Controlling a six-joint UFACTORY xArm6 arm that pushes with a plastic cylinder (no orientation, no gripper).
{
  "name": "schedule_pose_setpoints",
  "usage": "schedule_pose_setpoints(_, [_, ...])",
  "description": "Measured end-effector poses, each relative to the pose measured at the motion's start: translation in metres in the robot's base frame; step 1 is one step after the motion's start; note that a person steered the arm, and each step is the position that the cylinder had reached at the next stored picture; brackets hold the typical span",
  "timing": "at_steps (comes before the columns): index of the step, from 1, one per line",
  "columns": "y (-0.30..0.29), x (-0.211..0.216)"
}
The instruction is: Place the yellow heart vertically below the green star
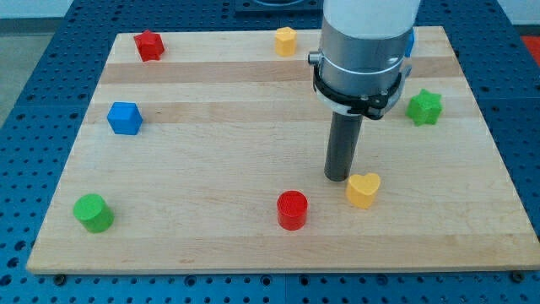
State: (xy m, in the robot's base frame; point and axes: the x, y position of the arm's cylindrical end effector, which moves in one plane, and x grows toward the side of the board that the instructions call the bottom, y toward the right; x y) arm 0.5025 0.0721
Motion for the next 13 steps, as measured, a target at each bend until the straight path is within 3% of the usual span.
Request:
schedule_pose_setpoints(6, [0.040,0.044])
schedule_pose_setpoints(8, [0.038,0.079])
schedule_pose_setpoints(13, [0.062,0.089])
